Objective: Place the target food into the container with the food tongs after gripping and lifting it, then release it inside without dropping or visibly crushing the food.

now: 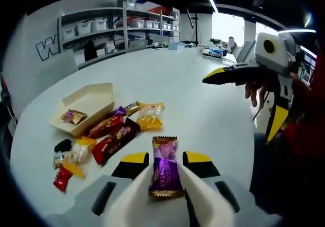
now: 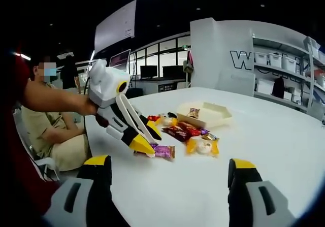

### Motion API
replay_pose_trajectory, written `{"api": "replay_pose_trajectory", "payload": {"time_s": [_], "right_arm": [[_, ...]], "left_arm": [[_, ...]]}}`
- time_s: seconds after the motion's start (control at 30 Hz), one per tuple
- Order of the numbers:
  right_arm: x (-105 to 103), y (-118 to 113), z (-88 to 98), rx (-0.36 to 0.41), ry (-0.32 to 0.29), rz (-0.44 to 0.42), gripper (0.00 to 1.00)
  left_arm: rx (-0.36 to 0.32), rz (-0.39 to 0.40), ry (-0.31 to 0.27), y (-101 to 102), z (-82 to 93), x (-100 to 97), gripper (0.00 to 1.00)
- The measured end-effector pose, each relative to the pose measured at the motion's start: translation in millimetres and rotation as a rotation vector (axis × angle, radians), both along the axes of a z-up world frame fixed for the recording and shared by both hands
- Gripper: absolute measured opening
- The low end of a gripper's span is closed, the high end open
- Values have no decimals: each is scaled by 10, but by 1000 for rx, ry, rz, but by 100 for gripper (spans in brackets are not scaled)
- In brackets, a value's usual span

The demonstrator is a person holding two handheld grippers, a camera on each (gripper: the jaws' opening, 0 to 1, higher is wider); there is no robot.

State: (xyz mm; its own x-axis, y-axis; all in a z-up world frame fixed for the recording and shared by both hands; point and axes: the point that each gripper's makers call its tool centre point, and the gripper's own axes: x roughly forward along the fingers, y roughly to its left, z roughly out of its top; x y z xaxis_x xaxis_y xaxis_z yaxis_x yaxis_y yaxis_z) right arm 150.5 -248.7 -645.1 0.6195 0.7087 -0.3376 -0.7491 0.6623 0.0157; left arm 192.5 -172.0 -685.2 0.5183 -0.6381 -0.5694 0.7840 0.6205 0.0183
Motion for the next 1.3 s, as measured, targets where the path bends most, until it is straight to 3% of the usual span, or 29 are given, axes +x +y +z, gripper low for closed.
{"api": "replay_pose_trajectory", "payload": {"time_s": [0.8, 1.1, 1.3], "right_arm": [[42, -51, -34, -18, 7, 0, 93], [48, -46, -35, -20, 11, 4, 93], [-9, -27, -120, -31, 31, 16, 92]], "left_arm": [[-18, 15, 11, 27, 16, 23, 22], [-48, 35, -16, 106, 260, 162, 23], [-52, 65, -50, 256, 504, 355, 23]]}}
